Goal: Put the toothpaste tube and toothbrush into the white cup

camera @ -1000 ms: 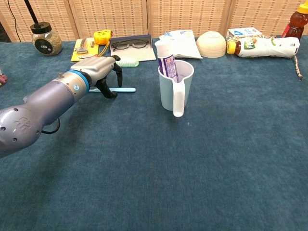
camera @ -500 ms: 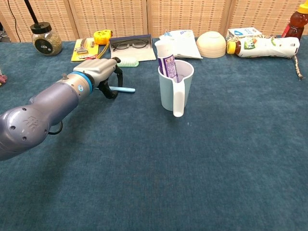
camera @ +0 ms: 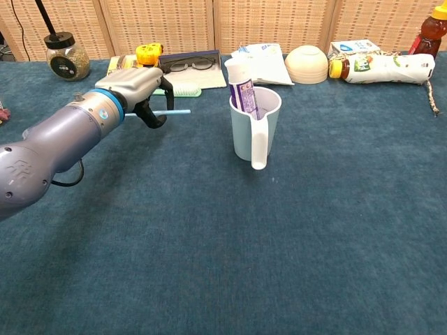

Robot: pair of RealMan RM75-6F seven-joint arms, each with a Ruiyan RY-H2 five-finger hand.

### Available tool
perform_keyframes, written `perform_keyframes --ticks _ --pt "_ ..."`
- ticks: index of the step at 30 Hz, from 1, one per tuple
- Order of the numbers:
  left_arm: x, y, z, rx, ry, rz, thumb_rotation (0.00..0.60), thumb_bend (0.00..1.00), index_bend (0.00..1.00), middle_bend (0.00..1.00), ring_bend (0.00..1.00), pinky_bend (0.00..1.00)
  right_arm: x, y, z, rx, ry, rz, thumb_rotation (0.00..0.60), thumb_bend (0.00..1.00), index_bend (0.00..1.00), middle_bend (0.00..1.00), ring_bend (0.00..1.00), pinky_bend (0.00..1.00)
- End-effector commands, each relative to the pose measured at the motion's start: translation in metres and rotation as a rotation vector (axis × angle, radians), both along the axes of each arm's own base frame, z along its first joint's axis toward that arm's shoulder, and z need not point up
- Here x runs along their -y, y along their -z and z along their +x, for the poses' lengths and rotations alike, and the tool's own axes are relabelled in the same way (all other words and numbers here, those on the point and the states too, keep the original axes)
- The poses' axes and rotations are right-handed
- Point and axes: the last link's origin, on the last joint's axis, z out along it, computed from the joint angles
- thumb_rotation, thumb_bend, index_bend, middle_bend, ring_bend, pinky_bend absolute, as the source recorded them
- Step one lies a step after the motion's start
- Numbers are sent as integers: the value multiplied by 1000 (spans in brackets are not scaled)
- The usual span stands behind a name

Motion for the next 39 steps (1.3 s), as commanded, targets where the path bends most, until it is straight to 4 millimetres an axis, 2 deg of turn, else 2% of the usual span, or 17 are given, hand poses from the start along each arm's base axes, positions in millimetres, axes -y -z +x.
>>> perform_keyframes --ticks 1,16,23,30,39 --pt "1 -14 -2 5 18 20 600 435 576 0 0 0 0 0 0 0 0 1 600 0 0 0 0 0" --pt "16 -77 11 145 95 74 600 435 577 0 0 0 -2 1 1 -3 1 -2 600 0 0 0 0 0" --pt "30 -117 20 248 150 105 600 435 577 0 0 0 -1 3 2 -8 -1 3 600 0 0 0 0 0" --pt "50 -154 31 420 205 90 600 435 577 0 0 0 -3 6 3 -19 -6 9 600 0 0 0 0 0" --pt "73 -194 47 735 308 67 600 473 617 0 0 0 -4 8 4 -23 -9 12 600 0 0 0 0 0"
